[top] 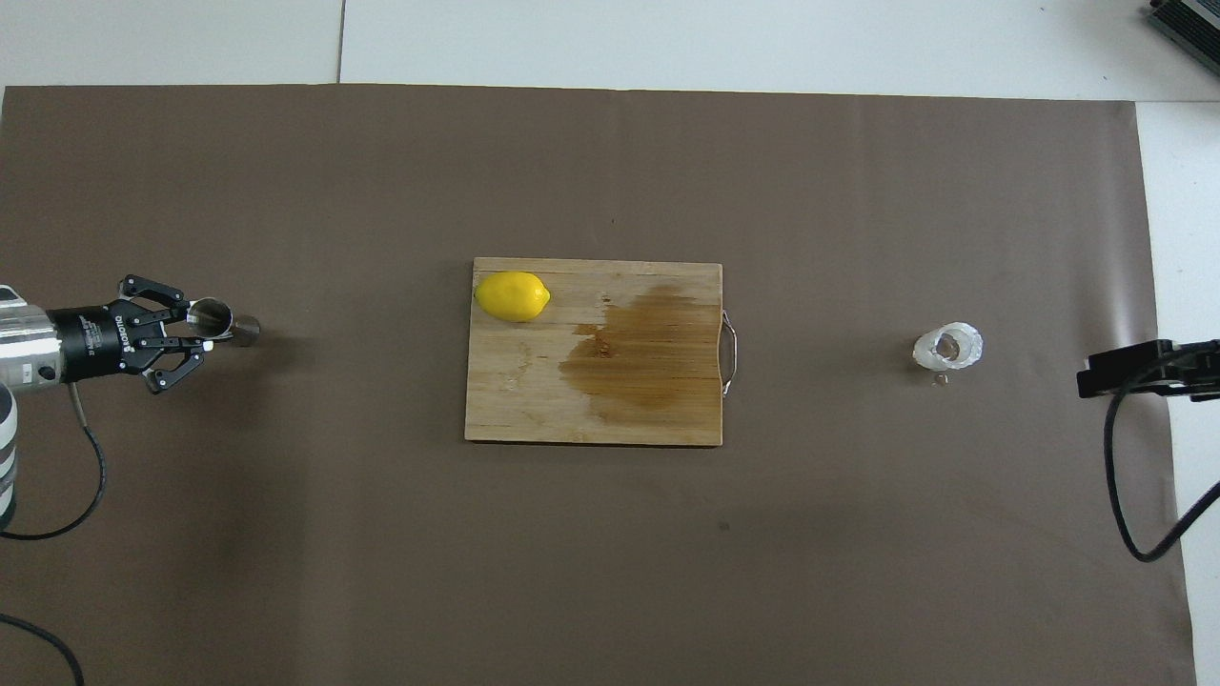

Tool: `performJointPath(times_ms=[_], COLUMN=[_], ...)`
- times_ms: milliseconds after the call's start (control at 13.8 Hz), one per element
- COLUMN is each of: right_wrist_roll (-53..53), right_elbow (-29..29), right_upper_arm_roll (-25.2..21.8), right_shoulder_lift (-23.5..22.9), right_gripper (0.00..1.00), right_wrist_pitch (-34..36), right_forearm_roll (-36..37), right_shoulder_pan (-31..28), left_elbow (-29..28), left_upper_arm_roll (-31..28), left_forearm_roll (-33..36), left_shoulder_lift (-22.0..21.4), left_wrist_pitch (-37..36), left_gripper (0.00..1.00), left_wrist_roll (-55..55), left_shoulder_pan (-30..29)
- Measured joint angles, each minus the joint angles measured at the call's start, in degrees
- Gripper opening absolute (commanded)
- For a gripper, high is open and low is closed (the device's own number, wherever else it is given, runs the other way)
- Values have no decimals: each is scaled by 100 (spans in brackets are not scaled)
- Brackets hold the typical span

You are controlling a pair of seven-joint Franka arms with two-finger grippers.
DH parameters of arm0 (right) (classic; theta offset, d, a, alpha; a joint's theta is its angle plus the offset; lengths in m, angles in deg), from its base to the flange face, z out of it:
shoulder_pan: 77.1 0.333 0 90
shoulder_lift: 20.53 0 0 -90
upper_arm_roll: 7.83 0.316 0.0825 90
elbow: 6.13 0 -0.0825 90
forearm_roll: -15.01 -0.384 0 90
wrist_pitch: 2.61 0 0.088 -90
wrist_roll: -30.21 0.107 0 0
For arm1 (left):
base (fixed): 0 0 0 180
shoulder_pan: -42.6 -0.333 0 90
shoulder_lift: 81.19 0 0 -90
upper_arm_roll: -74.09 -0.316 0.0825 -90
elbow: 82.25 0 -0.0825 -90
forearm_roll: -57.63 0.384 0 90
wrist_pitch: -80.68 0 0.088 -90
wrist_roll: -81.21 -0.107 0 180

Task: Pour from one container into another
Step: 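Close the left gripper on the metal cup and lift it, then carry the metal cup with the left gripper onto the cutting board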

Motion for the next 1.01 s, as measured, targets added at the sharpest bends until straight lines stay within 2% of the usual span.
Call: performJointPath(times_ms=[435,1014], right_wrist_roll=[0,0], right_elbow=[-3,-7], right_upper_arm_roll=[0,0], right_shoulder_lift=[0,0], right_gripper=[100,100], right_wrist_pitch=[0,0], right_forearm_roll=[0,9], right_shoulder_pan=[0,0], left_elbow=[51,68], left_upper_arm_roll=[56,117], left_forearm_roll=[-1,-167], left_shoulder_lift=[-95,-656], left_wrist_pitch=[-4,-112], left_gripper=[4,3], left_wrist_roll=[646,1654], left_shoulder_pan=[105,1138])
